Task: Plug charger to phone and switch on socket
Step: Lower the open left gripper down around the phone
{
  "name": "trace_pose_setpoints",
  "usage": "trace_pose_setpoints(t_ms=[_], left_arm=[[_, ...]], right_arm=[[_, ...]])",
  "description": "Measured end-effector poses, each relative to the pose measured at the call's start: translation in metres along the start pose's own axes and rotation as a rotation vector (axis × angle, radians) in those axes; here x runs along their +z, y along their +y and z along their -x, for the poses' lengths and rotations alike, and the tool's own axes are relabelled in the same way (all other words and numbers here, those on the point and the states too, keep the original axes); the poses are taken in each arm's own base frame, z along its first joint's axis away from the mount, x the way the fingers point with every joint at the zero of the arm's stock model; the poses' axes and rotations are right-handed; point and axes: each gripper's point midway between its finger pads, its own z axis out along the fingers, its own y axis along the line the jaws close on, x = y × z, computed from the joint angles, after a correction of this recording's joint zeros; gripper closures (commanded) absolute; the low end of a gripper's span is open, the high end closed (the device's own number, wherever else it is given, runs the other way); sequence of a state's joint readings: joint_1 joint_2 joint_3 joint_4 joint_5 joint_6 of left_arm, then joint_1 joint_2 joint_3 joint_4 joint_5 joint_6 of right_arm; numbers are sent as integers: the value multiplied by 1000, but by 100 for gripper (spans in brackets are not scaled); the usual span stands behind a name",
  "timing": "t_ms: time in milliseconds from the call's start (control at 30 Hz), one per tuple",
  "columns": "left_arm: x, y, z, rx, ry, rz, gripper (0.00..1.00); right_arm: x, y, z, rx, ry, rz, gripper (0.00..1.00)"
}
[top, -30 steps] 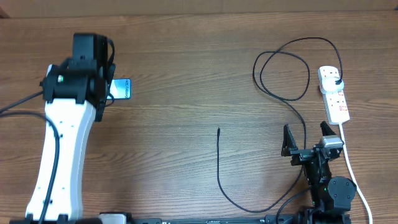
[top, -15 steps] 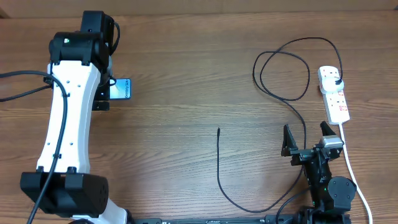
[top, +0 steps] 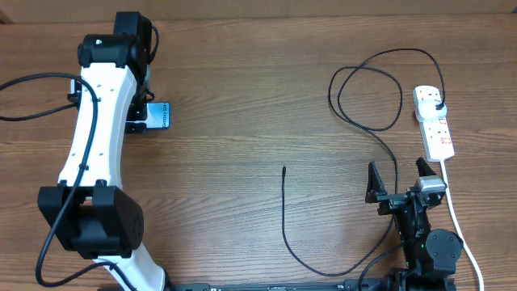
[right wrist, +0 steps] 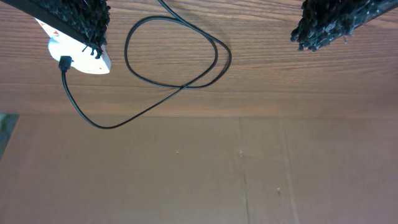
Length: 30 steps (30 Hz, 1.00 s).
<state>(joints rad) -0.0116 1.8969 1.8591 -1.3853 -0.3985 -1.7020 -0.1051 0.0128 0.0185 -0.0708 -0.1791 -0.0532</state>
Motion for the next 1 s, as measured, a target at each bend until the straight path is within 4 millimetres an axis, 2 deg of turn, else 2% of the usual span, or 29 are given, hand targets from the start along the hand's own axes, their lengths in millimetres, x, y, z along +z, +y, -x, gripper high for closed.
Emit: trace_pose_setpoints(t_ms=[300, 533, 767, 1000], left_arm=[[24, -15, 13, -40, -8, 31, 0], [45, -30, 3, -30, -5, 54, 0], [78, -28, -12, -4, -6, 121, 0], [81, -30, -13, -5, -7, 117, 0]], right_arm=[[0, 0, 0, 1, 0, 0, 0], [0, 0, 0, 0, 0, 0, 0], [0, 0, 0, 1, 0, 0, 0], [0, 0, 0, 0, 0, 0, 0]])
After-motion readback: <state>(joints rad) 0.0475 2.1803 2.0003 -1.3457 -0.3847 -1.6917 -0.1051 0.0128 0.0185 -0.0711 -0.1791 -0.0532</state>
